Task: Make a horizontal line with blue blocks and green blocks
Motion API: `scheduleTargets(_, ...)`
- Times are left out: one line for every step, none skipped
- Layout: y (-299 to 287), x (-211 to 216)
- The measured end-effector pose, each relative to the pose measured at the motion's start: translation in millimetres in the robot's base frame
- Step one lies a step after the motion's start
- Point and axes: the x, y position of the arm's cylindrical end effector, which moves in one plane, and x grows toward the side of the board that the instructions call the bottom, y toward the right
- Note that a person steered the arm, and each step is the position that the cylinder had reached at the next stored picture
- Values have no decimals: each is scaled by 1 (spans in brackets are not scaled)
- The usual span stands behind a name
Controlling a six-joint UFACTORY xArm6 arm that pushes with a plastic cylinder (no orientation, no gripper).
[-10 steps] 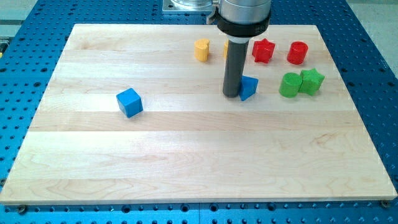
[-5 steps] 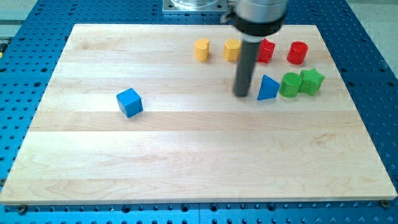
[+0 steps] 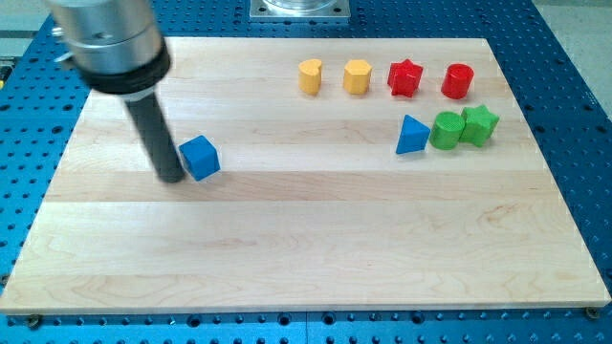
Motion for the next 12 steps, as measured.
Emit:
scheduleTargets(85,-19)
scheduleTargets(75,-36)
scheduleTargets(90,-45)
scheduleTargets(91,-44)
scheduleTargets(89,-32)
scheduleTargets(128,-30)
scheduleTargets(151,-37)
scheduleTargets(171,-45)
scheduleTargets(146,-41)
scheduleTargets(101,-2)
scheduleTargets(152,31)
scheduleTargets(221,41)
